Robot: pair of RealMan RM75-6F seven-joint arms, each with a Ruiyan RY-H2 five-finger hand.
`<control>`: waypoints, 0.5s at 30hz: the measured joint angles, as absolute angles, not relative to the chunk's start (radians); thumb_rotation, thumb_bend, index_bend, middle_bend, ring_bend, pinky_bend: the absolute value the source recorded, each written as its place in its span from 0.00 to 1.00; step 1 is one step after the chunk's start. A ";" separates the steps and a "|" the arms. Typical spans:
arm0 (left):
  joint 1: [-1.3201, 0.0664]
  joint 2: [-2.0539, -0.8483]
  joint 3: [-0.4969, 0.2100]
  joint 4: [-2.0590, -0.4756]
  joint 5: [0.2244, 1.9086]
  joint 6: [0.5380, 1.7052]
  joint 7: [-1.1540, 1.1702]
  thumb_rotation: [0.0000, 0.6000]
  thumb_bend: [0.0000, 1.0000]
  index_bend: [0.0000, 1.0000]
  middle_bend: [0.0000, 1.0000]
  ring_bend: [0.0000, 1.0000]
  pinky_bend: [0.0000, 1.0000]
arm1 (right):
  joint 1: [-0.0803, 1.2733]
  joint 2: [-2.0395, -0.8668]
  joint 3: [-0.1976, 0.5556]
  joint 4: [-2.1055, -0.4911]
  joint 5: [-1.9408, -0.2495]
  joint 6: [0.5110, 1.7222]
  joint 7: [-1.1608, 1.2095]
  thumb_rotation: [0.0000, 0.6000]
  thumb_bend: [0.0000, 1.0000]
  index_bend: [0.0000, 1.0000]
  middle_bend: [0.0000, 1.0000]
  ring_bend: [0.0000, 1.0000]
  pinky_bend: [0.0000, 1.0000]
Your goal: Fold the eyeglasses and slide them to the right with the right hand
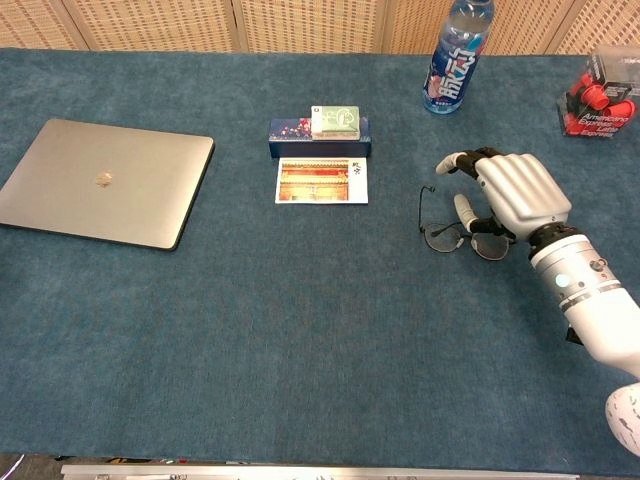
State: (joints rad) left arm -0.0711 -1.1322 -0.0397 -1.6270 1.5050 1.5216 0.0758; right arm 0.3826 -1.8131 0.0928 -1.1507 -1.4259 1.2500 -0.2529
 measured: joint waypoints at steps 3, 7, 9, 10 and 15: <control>-0.071 -1.132 -0.040 -1.626 1.505 1.522 0.075 1.00 0.00 0.50 0.48 0.35 0.54 | 0.381 -1.815 0.090 -1.142 -1.423 1.245 -0.252 1.00 0.51 0.31 0.32 0.24 0.45; -0.070 -1.132 -0.040 -1.624 1.505 1.522 0.073 1.00 0.00 0.50 0.48 0.35 0.54 | 0.377 -1.815 0.083 -1.134 -1.423 1.242 -0.252 1.00 0.51 0.31 0.32 0.24 0.45; -0.070 -1.133 -0.040 -1.623 1.505 1.522 0.072 1.00 0.00 0.50 0.48 0.35 0.54 | 0.375 -1.813 0.081 -1.132 -1.423 1.242 -0.252 1.00 0.51 0.31 0.32 0.24 0.45; -0.070 -1.134 -0.039 -1.623 1.505 1.522 0.072 1.00 0.00 0.50 0.48 0.35 0.54 | 0.374 -1.813 0.081 -1.132 -1.423 1.243 -0.252 1.00 0.51 0.31 0.32 0.24 0.45; -0.069 -1.134 -0.039 -1.623 1.507 1.523 0.073 1.00 0.00 0.50 0.48 0.35 0.54 | 0.368 -1.807 0.075 -1.132 -1.422 1.242 -0.258 1.00 0.51 0.31 0.32 0.24 0.45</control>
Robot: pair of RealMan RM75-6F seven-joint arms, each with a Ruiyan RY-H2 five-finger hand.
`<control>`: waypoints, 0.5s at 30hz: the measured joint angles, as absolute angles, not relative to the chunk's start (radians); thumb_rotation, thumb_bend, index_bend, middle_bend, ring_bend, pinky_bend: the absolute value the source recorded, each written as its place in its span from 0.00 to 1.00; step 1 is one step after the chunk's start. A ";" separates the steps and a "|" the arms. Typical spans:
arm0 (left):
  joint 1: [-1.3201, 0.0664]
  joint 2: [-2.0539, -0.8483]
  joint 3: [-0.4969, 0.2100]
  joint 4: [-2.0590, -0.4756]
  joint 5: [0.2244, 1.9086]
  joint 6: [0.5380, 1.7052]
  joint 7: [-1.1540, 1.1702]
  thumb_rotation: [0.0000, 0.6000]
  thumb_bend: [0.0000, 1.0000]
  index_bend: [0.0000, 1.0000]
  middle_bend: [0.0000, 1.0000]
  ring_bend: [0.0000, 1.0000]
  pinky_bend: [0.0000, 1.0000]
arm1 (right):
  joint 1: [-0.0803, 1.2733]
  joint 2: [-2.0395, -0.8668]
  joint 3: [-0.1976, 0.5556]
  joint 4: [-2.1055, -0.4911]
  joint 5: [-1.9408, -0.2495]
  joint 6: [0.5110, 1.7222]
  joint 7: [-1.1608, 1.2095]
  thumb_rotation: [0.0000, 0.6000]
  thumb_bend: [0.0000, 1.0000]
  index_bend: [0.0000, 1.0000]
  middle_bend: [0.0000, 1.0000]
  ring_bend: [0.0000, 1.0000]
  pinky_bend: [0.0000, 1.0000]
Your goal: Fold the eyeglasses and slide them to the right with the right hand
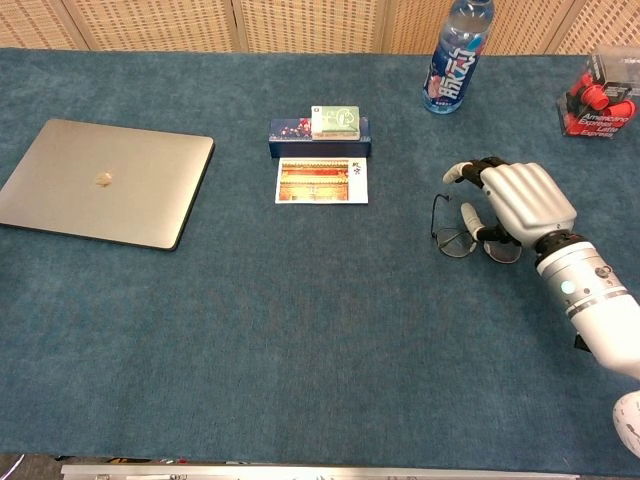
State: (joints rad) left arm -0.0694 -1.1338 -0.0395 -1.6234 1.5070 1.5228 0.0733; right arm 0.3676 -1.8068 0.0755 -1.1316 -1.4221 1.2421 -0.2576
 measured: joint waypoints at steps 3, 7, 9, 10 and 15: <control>-0.070 -1.134 -0.040 -1.624 1.507 1.523 0.074 1.00 0.00 0.50 0.48 0.35 0.54 | 0.365 -1.802 0.072 -1.131 -1.422 1.240 -0.262 1.00 0.51 0.31 0.32 0.24 0.45; -0.070 -1.134 -0.040 -1.626 1.508 1.522 0.077 1.00 0.00 0.50 0.48 0.35 0.54 | 0.362 -1.798 0.071 -1.128 -1.418 1.236 -0.265 1.00 0.51 0.31 0.32 0.24 0.45; -0.070 -1.134 -0.040 -1.626 1.508 1.522 0.078 1.00 0.00 0.50 0.48 0.35 0.54 | 0.360 -1.797 0.069 -1.125 -1.417 1.234 -0.266 1.00 0.51 0.31 0.32 0.24 0.45; -0.070 -1.134 -0.040 -1.625 1.508 1.521 0.078 1.00 0.00 0.50 0.48 0.35 0.54 | 0.360 -1.797 0.068 -1.123 -1.417 1.232 -0.267 1.00 0.51 0.31 0.32 0.24 0.45; -0.070 -1.134 -0.041 -1.625 1.506 1.521 0.077 1.00 0.00 0.50 0.48 0.35 0.54 | 0.355 -1.795 0.062 -1.114 -1.414 1.223 -0.270 1.00 0.51 0.31 0.32 0.24 0.45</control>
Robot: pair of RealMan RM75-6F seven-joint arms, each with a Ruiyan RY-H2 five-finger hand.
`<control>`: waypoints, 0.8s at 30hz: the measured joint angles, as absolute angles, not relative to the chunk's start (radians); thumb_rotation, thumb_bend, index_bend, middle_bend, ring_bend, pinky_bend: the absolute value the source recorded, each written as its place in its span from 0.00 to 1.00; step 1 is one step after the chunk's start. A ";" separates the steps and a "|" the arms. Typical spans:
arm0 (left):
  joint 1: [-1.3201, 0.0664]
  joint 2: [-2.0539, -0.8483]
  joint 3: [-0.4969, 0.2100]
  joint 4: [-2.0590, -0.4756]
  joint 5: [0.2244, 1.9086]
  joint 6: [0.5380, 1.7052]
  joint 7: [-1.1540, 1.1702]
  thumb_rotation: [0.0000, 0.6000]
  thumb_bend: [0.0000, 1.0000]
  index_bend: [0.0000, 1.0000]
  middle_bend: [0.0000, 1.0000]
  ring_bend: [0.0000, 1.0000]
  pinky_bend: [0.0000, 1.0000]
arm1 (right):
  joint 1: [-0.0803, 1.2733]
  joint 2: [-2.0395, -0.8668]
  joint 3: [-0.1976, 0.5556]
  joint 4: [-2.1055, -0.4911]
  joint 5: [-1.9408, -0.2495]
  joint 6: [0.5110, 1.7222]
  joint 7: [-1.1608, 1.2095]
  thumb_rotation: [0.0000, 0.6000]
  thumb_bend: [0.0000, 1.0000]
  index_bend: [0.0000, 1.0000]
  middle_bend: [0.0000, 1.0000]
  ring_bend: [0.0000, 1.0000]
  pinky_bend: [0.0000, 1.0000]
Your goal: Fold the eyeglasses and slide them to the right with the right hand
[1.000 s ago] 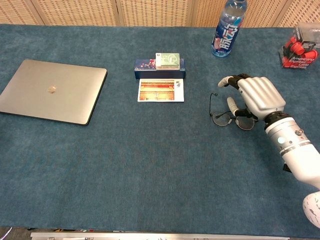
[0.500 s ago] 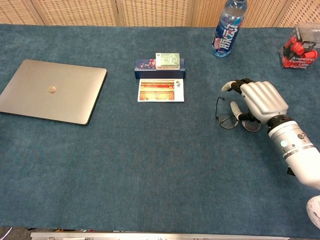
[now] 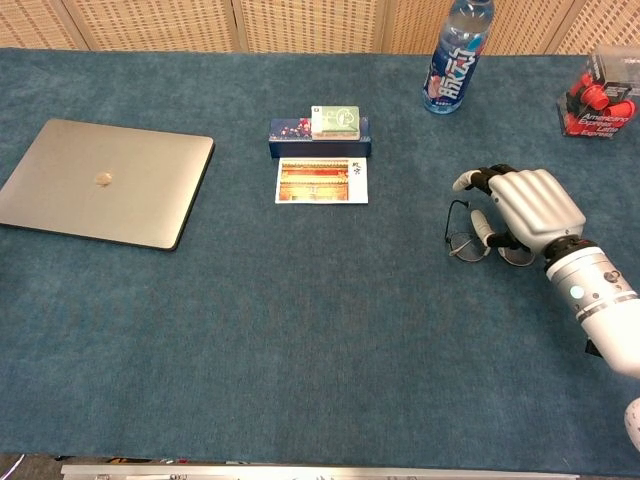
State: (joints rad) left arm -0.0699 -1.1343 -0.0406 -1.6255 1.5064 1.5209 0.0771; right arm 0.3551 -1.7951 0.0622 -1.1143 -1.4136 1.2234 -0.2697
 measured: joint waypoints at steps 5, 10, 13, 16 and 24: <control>-0.069 -1.135 -0.040 -1.624 1.507 1.522 0.076 1.00 0.00 0.50 0.48 0.35 0.54 | 0.352 -1.795 0.059 -1.108 -1.412 1.218 -0.272 1.00 0.51 0.31 0.32 0.24 0.45; -0.069 -1.133 -0.041 -1.626 1.507 1.522 0.075 1.00 0.00 0.50 0.48 0.35 0.54 | 0.351 -1.796 0.059 -1.105 -1.411 1.214 -0.274 1.00 0.51 0.31 0.32 0.24 0.45; -0.070 -1.134 -0.041 -1.626 1.507 1.521 0.077 1.00 0.00 0.50 0.48 0.35 0.54 | 0.351 -1.795 0.060 -1.103 -1.412 1.214 -0.275 1.00 0.51 0.31 0.32 0.24 0.45; -0.070 -1.134 -0.041 -1.627 1.507 1.520 0.078 1.00 0.00 0.50 0.48 0.35 0.54 | 0.351 -1.794 0.060 -1.099 -1.409 1.210 -0.277 1.00 0.51 0.31 0.32 0.24 0.45; -0.070 -1.133 -0.041 -1.630 1.507 1.520 0.081 1.00 0.00 0.50 0.48 0.35 0.54 | 0.350 -1.795 0.062 -1.091 -1.407 1.204 -0.272 1.00 0.51 0.31 0.32 0.24 0.45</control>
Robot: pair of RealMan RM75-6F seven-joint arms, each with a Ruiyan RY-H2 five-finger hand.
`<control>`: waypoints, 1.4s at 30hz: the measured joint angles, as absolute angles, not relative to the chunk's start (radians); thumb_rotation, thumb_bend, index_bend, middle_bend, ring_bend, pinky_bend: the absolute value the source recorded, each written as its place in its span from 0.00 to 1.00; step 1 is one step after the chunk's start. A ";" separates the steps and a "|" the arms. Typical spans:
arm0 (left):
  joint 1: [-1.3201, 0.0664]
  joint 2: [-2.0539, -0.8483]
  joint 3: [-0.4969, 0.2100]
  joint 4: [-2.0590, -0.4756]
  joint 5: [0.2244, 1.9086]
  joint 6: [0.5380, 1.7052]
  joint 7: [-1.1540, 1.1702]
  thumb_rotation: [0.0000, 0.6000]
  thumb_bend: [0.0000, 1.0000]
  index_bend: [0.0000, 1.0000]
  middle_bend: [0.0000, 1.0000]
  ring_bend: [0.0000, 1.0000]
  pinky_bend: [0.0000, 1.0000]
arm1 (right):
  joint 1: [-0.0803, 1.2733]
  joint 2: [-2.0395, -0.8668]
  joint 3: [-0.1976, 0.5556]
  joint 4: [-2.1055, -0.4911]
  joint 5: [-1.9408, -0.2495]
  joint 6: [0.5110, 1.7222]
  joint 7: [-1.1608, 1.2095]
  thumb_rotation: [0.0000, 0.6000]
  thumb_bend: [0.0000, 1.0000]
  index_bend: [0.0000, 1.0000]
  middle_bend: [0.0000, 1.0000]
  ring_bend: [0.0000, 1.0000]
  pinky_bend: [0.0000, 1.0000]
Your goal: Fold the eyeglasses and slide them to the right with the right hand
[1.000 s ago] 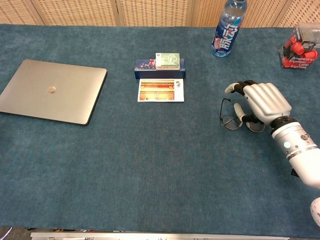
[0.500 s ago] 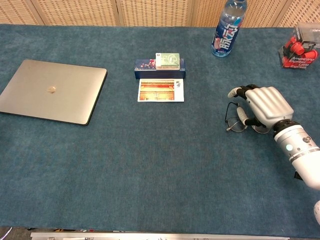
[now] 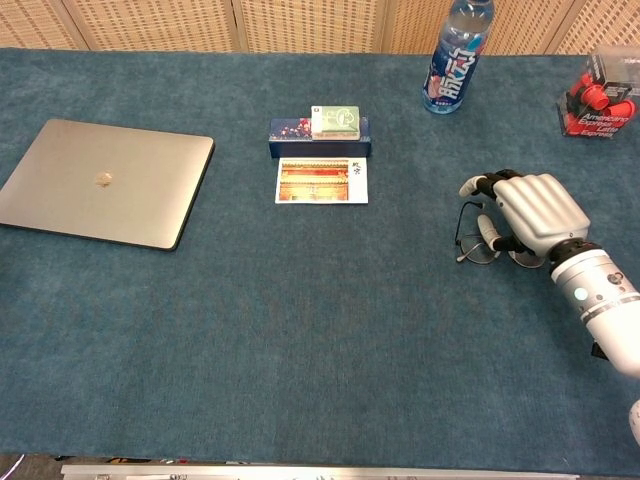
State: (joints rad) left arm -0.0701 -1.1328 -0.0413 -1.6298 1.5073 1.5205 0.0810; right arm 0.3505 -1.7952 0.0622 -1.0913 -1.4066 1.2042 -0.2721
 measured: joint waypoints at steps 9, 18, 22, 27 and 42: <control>-0.073 -1.131 -0.043 -1.636 1.509 1.518 0.087 1.00 0.00 0.50 0.48 0.35 0.54 | 0.357 -1.764 0.081 -1.161 -1.441 1.261 -0.262 1.00 0.51 0.31 0.32 0.24 0.45; -0.075 -1.130 -0.042 -1.650 1.520 1.523 0.106 1.00 0.00 0.50 0.48 0.35 0.54 | 0.358 -1.671 0.113 -1.328 -1.484 1.346 -0.305 1.00 0.51 0.31 0.32 0.24 0.45; -0.078 -1.129 -0.042 -1.658 1.522 1.521 0.117 1.00 0.00 0.50 0.48 0.35 0.54 | 0.358 -1.624 0.134 -1.401 -1.496 1.379 -0.325 1.00 0.51 0.31 0.32 0.24 0.45; -0.081 -1.129 -0.043 -1.667 1.522 1.519 0.130 1.00 0.00 0.50 0.48 0.35 0.54 | 0.358 -1.585 0.153 -1.478 -1.501 1.399 -0.334 1.00 0.51 0.31 0.32 0.24 0.45; -0.075 -1.124 -0.043 -1.671 1.520 1.527 0.124 1.00 0.00 0.50 0.48 0.35 0.54 | 0.390 -1.596 0.130 -1.566 -1.534 1.361 -0.323 1.00 0.49 0.31 0.32 0.24 0.45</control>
